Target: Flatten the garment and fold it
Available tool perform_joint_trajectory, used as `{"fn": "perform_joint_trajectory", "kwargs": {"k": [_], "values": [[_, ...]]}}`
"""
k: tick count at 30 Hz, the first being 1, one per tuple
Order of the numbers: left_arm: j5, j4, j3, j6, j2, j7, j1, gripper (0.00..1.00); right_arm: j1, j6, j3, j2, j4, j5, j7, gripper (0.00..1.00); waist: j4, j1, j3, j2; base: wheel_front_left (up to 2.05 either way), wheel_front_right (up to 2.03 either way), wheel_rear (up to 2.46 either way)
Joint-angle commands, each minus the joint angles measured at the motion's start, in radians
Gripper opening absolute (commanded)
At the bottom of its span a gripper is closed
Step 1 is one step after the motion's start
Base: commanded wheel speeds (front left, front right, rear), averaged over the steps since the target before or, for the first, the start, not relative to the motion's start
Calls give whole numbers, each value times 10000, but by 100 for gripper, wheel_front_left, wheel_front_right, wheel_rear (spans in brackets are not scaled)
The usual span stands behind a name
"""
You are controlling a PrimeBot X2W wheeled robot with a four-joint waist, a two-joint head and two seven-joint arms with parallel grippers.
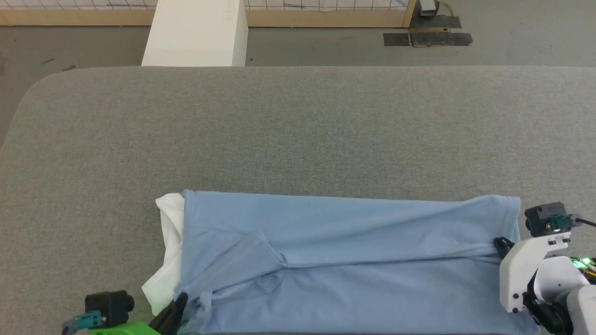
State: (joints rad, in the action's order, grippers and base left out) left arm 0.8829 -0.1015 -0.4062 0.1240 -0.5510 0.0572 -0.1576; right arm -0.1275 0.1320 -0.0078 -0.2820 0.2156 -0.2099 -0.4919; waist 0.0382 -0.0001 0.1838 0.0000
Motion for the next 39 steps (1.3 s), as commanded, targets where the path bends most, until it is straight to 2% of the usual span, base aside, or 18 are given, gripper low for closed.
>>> {"fn": "perform_joint_trajectory", "kwargs": {"k": [1,3,4,5,6,10,15,20,26,30,34,39], "values": [[24,122,-55,-60,62,0,-107,0,138,-13,33,-33,84,29,-149,0,18,1,9,0,0,0,0],[17,294,-134,-111,110,15,-62,0,206,-13,38,-2,198,20,-318,0,35,1,-16,0,0,0,0],[13,390,-141,-108,165,-30,-31,32,236,-13,-2,59,210,5,-391,22,39,1,-39,0,0,0,0],[1,464,-154,-108,206,-68,-8,51,264,-13,-29,122,201,-18,-428,32,42,1,-70,0,0,0,0],[-30,554,-198,-122,243,-91,20,100,309,-13,-74,202,189,-67,-472,100,43,1,-114,0,0,0,0],[-199,714,-212,-148,468,-506,185,100,600,-13,-487,541,-111,-169,-428,100,90,1,-301,0,0,0,0],[-814,988,-73,-126,758,-1639,691,100,1114,-13,-1169,1064,-870,-214,63,100,144,1,-472,0,0,0,0],[-1760,1468,-41,138,1136,-2722,1460,100,1539,-13,-1778,1686,-1735,-97,1004,100,135,1,-585,0,0,0,0],[-2916,1819,352,296,1768,-3170,2376,100,1755,-13,-2333,2155,-2260,70,2246,100,125,1,-709,0,0,0,0],[-4038,1704,1028,206,2285,-3185,2983,100,1619,-13,-2591,2290,-2099,116,2807,100,74,1,-755,0,0,0,0],[-4743,1973,1459,-155,2741,-3187,3254,100,1387,-13,-2798,2311,-1499,-158,3022,100,36,1,-836,0,0,0,0],[-5220,2418,2051,-560,3226,-3188,3397,100,929,-13,-3120,2315,-242,-449,2647,100,-43,1,-940,0,0,0,0]]}}
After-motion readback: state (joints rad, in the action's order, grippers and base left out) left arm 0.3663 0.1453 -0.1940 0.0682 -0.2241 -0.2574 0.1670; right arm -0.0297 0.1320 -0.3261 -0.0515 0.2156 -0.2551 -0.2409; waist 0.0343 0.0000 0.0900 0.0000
